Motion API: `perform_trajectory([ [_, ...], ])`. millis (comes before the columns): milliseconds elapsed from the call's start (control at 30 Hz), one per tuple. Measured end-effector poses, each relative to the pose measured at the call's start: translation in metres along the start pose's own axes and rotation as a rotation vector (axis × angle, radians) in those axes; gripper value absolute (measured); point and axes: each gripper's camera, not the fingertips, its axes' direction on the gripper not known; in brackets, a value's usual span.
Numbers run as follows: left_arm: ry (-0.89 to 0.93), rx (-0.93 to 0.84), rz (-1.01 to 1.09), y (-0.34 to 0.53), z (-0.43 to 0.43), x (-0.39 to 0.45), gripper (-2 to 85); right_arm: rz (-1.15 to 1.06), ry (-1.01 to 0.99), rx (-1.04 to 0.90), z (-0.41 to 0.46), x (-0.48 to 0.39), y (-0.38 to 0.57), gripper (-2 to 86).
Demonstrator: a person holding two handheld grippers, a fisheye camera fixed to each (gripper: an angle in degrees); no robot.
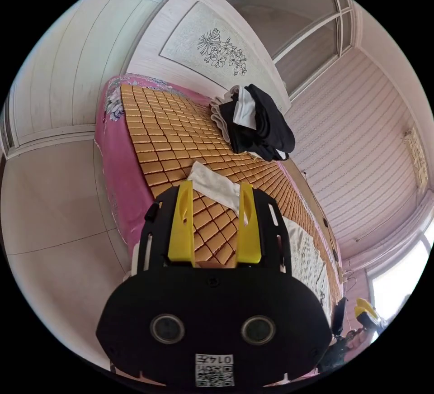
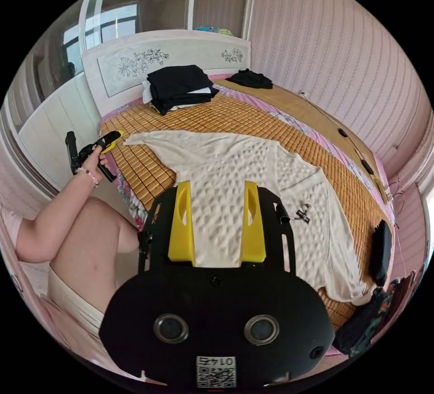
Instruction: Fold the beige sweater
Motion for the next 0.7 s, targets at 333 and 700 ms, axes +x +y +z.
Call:
perform_trajectory([
  [333, 0.025, -0.022, -0.1, -0.041, 0.029, -0.026, 13.3, -0.459, -0.181, -0.148, 0.161, -0.149, -0.19, 8.6],
  [700, 0.142, -0.063, -0.163, -0.076, 0.053, -0.026, 10.7, -0.735, 0.005, -0.335, 0.289, -0.254, -0.28, 10.0],
])
